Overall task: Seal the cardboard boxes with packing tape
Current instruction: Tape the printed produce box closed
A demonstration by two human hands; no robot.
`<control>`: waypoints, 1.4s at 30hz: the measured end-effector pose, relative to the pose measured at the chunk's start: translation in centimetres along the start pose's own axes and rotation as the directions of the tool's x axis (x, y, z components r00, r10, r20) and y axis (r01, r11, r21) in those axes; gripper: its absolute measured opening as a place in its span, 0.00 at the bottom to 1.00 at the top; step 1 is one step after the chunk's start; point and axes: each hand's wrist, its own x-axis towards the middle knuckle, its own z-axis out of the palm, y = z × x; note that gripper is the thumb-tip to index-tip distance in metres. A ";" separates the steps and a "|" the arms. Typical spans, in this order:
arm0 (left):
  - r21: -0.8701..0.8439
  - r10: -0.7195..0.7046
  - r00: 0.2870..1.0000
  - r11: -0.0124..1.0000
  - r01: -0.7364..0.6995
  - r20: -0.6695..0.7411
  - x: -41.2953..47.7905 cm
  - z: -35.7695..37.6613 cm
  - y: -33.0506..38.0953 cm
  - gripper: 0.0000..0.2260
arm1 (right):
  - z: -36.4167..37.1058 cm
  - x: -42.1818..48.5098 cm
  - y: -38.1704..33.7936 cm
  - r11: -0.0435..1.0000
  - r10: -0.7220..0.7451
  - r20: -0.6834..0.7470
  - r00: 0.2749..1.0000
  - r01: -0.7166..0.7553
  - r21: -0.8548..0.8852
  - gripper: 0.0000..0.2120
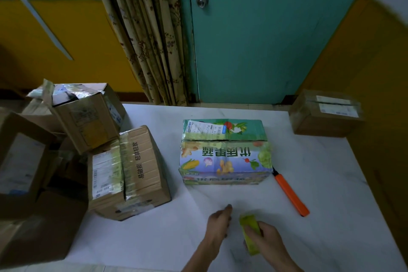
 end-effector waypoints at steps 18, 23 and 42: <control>-0.178 -0.357 0.924 0.909 0.378 0.139 3.3 4.0 0.7 0.08 | -1.5 -1.0 -2.3 1.000 -0.012 -0.075 0.997 0.011 -0.011 0.15; -0.082 -0.195 0.974 0.975 0.205 0.112 2.2 3.8 1.1 0.08 | -3.0 -2.1 -2.8 0.999 -0.017 -0.073 0.997 0.014 -0.039 0.13; -0.320 0.535 0.708 0.644 -0.695 -0.462 -8.4 -5.3 10.3 0.12 | -7.1 -5.1 -10.3 0.838 -0.202 0.000 0.979 0.173 -0.518 0.27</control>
